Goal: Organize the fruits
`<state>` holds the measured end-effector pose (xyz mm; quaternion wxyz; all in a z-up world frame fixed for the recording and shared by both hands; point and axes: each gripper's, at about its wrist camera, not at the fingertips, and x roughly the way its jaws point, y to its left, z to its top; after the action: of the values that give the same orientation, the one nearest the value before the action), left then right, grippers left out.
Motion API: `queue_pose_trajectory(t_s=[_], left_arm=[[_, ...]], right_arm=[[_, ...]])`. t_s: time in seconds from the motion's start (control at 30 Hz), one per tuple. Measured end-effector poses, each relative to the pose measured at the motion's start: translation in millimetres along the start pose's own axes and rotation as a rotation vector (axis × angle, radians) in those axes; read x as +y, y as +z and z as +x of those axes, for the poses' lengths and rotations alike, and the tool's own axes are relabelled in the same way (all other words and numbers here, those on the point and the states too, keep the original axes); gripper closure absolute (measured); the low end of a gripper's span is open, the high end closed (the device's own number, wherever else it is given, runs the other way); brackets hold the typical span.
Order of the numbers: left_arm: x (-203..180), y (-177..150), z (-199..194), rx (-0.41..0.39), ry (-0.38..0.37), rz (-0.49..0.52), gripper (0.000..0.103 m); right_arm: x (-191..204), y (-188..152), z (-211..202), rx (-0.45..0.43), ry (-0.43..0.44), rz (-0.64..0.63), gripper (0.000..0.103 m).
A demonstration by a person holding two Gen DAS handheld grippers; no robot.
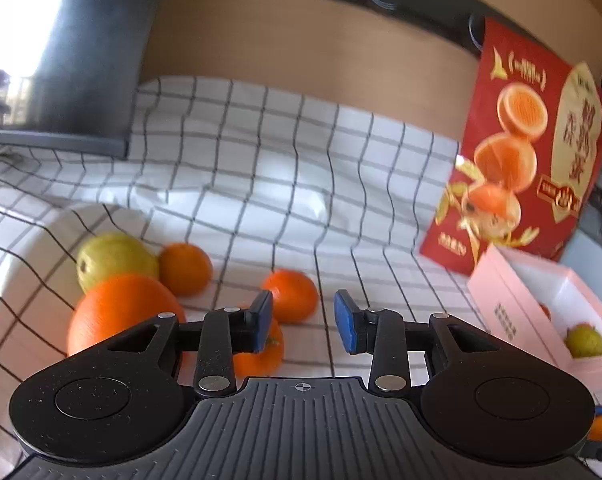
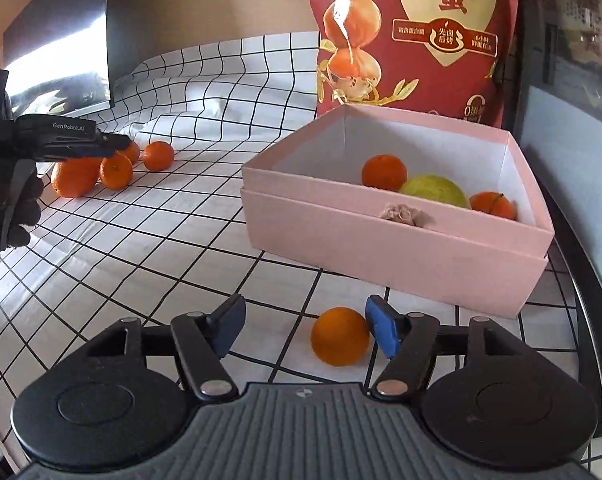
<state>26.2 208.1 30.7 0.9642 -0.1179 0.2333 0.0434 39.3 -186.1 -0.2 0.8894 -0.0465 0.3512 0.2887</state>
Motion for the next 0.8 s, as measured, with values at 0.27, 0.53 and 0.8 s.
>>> queue_pose_trajectory(t_s=[0.27,0.53,0.8], left_arm=[[19.6,25.5,-7.1,-0.027,0.054,-0.013,0.065],[0.7,20.8,24.5,0.122,0.142,0.192,0.065],[7.4,23.8,43.7,0.193,0.146,0.181,0.061]], right_arm=[[0.7,-0.5,0.6,0.003,-0.009,-0.001,0.030],[-0.6,-0.8,0.0,-0.001,-0.021,0.015,0.028],[-2.3,-1.2,-0.8,-0.007,-0.019,0.023,0.027]])
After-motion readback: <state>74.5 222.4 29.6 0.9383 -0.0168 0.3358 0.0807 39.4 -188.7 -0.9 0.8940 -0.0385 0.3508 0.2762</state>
